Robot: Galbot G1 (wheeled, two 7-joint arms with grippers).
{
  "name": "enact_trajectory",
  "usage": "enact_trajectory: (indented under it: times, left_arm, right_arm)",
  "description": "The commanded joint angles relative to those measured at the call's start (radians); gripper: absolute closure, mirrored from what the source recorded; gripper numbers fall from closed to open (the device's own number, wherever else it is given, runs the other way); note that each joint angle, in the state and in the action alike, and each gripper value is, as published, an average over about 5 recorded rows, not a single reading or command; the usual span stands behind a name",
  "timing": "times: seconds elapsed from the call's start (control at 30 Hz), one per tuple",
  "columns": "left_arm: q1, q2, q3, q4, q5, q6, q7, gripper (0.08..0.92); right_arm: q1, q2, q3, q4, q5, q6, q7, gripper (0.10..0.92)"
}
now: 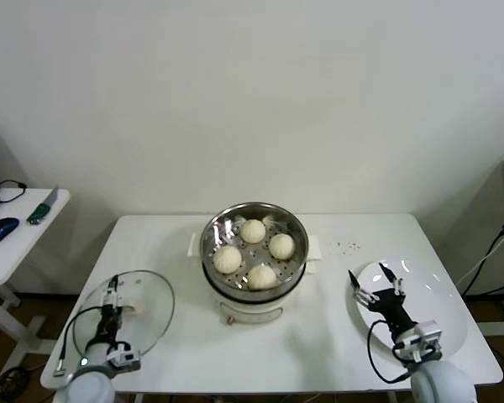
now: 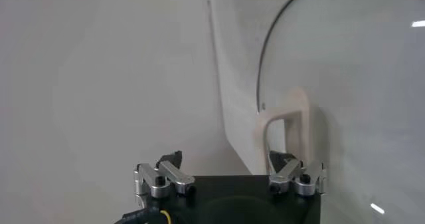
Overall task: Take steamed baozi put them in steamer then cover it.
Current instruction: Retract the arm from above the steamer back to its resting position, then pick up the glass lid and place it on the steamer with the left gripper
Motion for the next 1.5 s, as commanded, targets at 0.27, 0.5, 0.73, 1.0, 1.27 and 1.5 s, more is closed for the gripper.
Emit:
enact_trajectory:
  times: [0.27,0.5,0.73,1.0,1.27,1.5]
  left_arm:
    - [-0.023,-0.002,0.004,0.047,-0.051,-0.016,-0.038,0.277]
    - [-0.02,-0.002,0.004,0.032,-0.065,-0.024,-0.038,0.485]
    - [-0.011,-0.002,0.009,-0.008,-0.068,-0.024,-0.033,0.684]
    - [0.044,0.022,-0.004,-0.151,-0.061,0.018,-0.033,0.85]
    - [0.124,0.056,-0.011,-0.381,-0.029,0.194,-0.045,0.85]
    - [0.137,0.131,-0.006,-0.528,-0.066,0.305,-0.013,0.85]
  right_arm:
    - [0.0,0.035,-0.003,-0.007,-0.05,0.014,-0.01,0.203]
    - [0.003,0.046,-0.003,-0.01,-0.057,0.019,-0.011,0.203]
    - [0.01,0.046,-0.005,-0.022,-0.067,0.029,-0.012,0.203]
    - [0.026,0.022,-0.01,-0.027,-0.067,0.029,-0.011,0.203]
    - [0.054,-0.028,-0.02,-0.044,-0.055,0.023,-0.011,0.203]
    - [0.099,-0.132,-0.033,-0.106,0.041,0.024,-0.024,0.203]
